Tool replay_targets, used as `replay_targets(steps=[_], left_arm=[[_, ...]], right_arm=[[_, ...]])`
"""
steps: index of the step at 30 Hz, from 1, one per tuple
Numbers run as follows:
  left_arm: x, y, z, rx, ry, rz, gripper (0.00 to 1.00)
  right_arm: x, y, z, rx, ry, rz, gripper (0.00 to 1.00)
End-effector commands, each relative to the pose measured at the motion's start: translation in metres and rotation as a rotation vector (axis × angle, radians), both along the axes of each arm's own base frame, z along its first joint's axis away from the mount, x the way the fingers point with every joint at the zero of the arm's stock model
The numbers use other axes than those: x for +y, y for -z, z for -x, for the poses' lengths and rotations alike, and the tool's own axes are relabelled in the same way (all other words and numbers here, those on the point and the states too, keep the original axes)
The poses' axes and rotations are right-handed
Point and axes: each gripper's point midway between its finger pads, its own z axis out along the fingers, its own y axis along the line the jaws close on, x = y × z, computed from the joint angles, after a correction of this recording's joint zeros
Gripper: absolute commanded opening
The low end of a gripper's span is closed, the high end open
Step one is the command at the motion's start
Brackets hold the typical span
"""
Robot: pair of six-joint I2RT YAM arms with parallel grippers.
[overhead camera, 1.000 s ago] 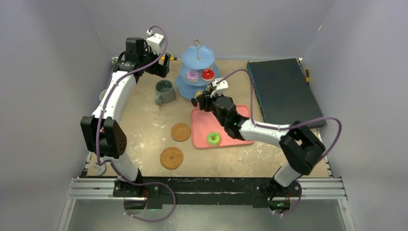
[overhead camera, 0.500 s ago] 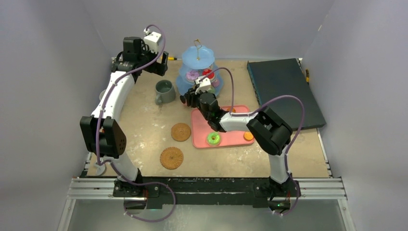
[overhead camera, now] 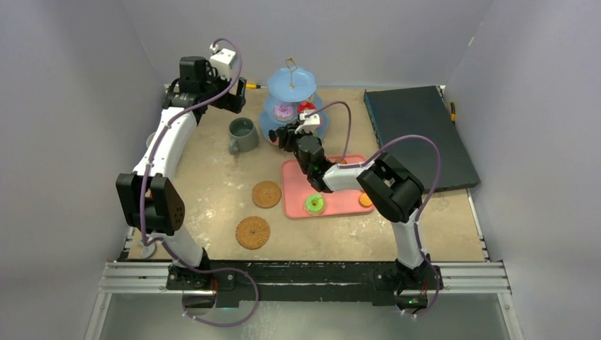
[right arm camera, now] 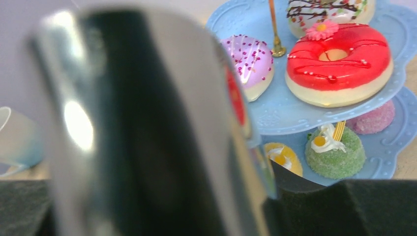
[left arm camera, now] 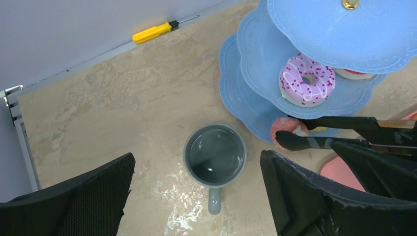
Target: Serve the afternoon tea
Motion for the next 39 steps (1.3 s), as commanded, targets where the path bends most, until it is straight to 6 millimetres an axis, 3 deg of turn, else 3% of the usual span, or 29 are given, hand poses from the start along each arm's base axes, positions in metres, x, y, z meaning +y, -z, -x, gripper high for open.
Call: replay_targets(steps=[1, 16, 20, 31, 39], left_arm=[[0.0, -0.021, 0.003, -0.063, 0.014, 0.024, 0.99], [-0.004, -0.019, 0.002, -0.055, 0.034, 0.035, 0.99], [-0.007, -0.019, 0.003, -0.052, 0.041, 0.048, 0.99], [-0.008, -0.022, 0.003, -0.06, 0.051, 0.05, 0.99], [-0.009, -0.022, 0.001, -0.059, 0.052, 0.053, 0.99]], right_arm=[[-0.012, -0.036, -0.013, -0.074, 0.078, -0.147, 0.47], [-0.015, -0.004, -0.022, -0.043, 0.124, -0.111, 0.64], [-0.021, -0.01, -0.02, -0.053, 0.142, -0.125, 0.71], [-0.032, -0.034, 0.019, -0.07, 0.084, -0.142, 0.65], [-0.002, -0.033, 0.036, -0.062, -0.056, -0.159, 0.62]])
